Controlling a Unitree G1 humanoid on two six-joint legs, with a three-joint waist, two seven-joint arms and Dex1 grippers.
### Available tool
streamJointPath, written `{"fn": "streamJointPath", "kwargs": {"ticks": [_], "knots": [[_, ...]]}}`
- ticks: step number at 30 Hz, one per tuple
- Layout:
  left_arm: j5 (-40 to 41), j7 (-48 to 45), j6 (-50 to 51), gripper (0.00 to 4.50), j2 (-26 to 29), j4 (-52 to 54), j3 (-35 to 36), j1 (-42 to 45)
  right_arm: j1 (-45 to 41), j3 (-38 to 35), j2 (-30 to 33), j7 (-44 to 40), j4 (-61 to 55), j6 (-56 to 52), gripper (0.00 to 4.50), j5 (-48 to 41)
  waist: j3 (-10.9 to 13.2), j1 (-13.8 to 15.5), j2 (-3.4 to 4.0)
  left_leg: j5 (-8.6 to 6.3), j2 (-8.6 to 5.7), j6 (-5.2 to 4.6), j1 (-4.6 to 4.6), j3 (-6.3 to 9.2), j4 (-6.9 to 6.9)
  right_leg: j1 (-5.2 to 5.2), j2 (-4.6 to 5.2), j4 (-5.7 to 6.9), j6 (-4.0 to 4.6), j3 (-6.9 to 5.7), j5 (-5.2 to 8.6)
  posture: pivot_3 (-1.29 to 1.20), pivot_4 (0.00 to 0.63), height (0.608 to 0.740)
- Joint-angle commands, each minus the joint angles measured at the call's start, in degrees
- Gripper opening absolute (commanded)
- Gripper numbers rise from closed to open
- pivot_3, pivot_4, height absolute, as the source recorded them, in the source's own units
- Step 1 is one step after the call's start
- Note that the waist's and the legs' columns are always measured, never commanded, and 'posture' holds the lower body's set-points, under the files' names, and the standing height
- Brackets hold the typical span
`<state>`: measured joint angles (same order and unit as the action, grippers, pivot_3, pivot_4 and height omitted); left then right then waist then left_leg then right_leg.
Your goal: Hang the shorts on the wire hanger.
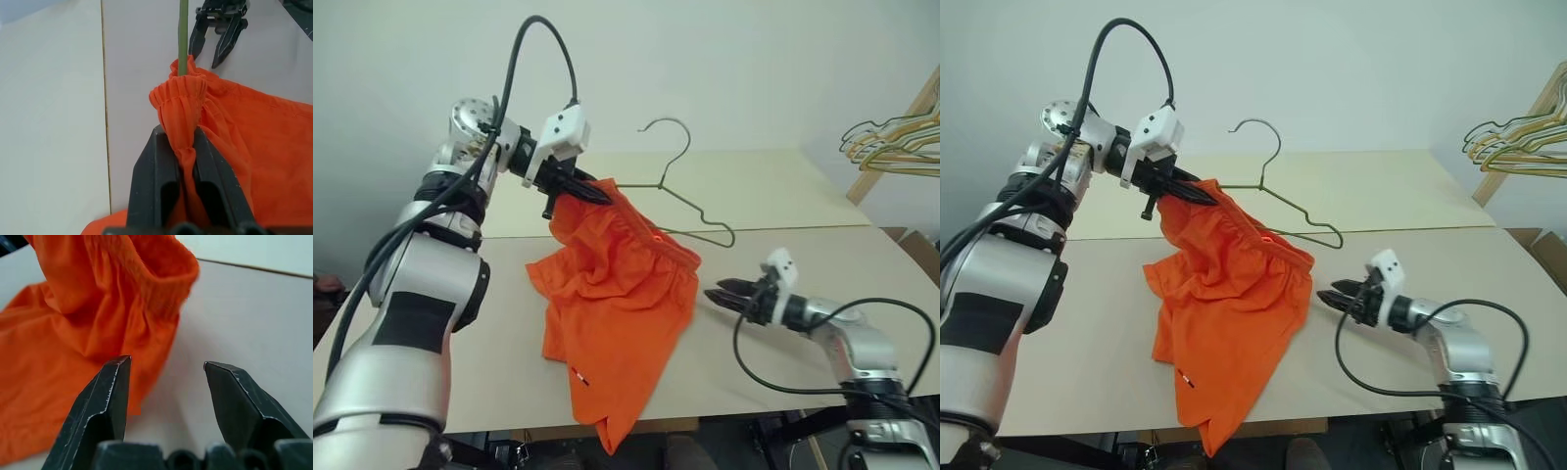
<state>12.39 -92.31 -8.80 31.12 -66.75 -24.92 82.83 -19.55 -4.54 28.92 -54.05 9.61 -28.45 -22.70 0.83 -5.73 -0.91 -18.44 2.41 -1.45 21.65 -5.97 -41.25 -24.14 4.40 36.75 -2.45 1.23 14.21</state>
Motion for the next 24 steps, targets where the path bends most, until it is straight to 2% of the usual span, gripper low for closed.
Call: {"fn": "streamJointPath", "kwargs": {"ticks": [1, 7, 8, 11, 17, 24], "knots": [[0.89, -0.19, -0.47, 0.0, 0.61, 1.25, 1.5, 1.11, -3.22, 0.32, -1.04, 0.43, 1.77, 2.41, 2.85, 0.32, 0.0, 0.11, 0.0, 0.0, -0.01, 0.0, 0.03, 0.06, 0.0, 0.01, 0.0, 0.01, 0.0, -0.01, 0.0, -0.08, 0.0, 0.74], [0.75, -0.19, -0.52, 0.0, 0.59, 1.22, 1.76, 0.86, -7.21, 2.25, -2.83, -0.88, 6.26, 1.72, 2.85, 0.22, 0.0, 0.08, 0.0, 0.01, -0.06, 0.01, 0.13, 0.14, -0.04, 0.01, 0.01, 0.04, -0.05, -0.01, -0.03, -0.07, 0.0, 0.74], [0.72, -0.19, -0.53, 0.0, 0.6, 1.22, 1.8, 0.85, -7.62, 2.31, -2.98, -0.79, 6.87, 1.58, 2.68, 0.22, 0.0, 0.07, 0.0, 0.01, -0.06, 0.01, 0.13, 0.16, -0.05, 0.01, 0.01, 0.06, -0.05, -0.02, -0.03, -0.07, 0.0, 0.74], [0.52, -0.19, -0.53, 0.0, 0.67, 1.1, 2.01, 0.85, -8.59, 1.81, -3.32, -0.56, 8.15, 0.2, 2.02, -0.64, 0.0, 0.06, 0.0, 0.01, -0.06, 0.01, 0.14, 0.17, -0.06, 0.01, 0.01, 0.06, -0.05, -0.02, -0.03, -0.07, 0.0, 0.74], [0.25, -0.19, -0.73, 0.0, 0.93, 0.97, 2.27, 0.59, -8.45, 1.58, -3.34, -0.13, 7.69, -0.64, 0.04, -1.08, 0.0, 0.04, 0.01, 0.01, -0.05, 0.01, 0.14, 0.18, -0.06, 0.0, 0.01, 0.09, -0.05, -0.02, -0.03, -0.07, 0.0, 0.74], [-1.33, -0.19, -1.19, 0.0, 0.94, 0.44, 2.84, 0.56, -7.31, -0.05, -2.52, 1.58, 7.06, -0.41, 0.04, -1.14, 0.0, 0.07, 0.01, 0.01, -0.06, 0.01, 0.14, 0.18, -0.06, 0.0, 0.01, 0.11, -0.05, -0.02, -0.03, -0.06, 0.0, 0.74]]}}
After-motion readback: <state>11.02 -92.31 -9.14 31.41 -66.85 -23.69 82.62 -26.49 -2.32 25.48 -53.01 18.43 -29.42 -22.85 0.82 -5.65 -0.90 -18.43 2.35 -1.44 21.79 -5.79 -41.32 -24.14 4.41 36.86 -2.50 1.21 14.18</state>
